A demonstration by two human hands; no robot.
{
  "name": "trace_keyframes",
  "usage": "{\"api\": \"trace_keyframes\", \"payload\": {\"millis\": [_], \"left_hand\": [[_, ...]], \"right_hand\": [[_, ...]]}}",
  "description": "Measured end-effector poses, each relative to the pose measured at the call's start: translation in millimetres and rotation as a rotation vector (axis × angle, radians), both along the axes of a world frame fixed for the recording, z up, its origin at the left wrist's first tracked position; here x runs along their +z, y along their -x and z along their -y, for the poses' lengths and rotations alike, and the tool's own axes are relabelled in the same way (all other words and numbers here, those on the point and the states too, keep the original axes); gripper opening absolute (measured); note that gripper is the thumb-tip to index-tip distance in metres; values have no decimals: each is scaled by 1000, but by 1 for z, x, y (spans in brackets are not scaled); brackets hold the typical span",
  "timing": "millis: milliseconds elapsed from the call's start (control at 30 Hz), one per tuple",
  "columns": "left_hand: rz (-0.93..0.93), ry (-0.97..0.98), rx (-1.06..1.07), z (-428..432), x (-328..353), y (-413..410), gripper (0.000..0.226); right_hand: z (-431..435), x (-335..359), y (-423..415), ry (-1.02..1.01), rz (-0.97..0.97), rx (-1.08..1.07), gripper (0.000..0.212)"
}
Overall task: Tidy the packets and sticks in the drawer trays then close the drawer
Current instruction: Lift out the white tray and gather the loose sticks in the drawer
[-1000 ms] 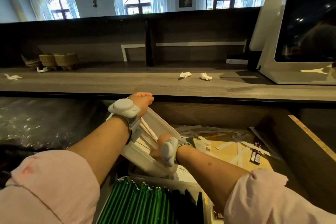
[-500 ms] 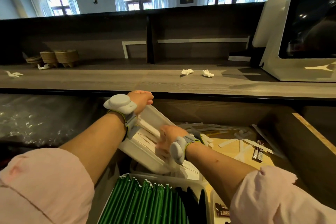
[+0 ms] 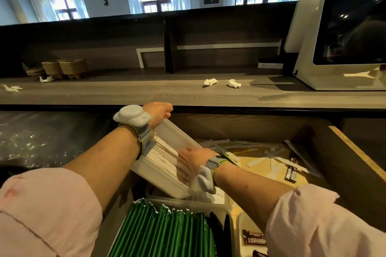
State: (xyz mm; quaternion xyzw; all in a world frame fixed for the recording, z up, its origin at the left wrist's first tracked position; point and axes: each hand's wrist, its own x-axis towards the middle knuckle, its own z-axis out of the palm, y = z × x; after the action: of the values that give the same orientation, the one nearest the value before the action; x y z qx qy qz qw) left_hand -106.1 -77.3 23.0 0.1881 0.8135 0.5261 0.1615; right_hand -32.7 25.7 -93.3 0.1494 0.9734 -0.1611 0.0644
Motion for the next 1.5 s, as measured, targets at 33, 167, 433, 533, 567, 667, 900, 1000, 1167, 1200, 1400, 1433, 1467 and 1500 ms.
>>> {"api": "trace_keyframes", "payload": {"millis": [33,167,433,533,567,667,900,1000,1167,1200,1400,1433,1467,1500], "left_hand": [[-4,4,-10,-2,-2,-2,34],[32,36,-75,-12,-5,-17,37],[147,16,-153,-50,-20,-58,36],[252,28,-221,-73,-30,-81,37],[281,32,-251,-80,-36,-88,38],[324,20,-334,-96,-58,-108,37],[437,72,-293,-102,-84,-129,16],[471,40,-267,-101,-83,-126,17],[493,-47,-200,-102,-83,-116,18],[485,-68,-179,-101,-82,-114,19],[479,-197,-83,-96,-72,-95,20],[487,-217,-64,-95,-71,-92,19],[495,-230,-46,-94,-70,-90,18],[503,-237,-33,-93,-70,-88,16]], "right_hand": [[-3,-1,5,-57,-35,5,38],[1,-3,10,-122,-80,21,35],[-82,16,-44,39,-205,-212,24],[-149,-9,-83,-8,23,-443,18],[-167,-20,-97,-13,78,-513,21],[-198,-47,-134,-111,157,-600,44],[-220,-72,-136,54,100,-838,73],[-215,-80,-125,38,72,-856,79],[-179,-74,-94,40,93,-714,102],[-173,-72,-87,26,112,-672,103],[-143,-78,-55,19,173,-526,100],[-141,-79,-52,25,147,-514,88],[-141,-78,-51,33,97,-505,72],[-141,-76,-50,37,44,-506,57]]}}
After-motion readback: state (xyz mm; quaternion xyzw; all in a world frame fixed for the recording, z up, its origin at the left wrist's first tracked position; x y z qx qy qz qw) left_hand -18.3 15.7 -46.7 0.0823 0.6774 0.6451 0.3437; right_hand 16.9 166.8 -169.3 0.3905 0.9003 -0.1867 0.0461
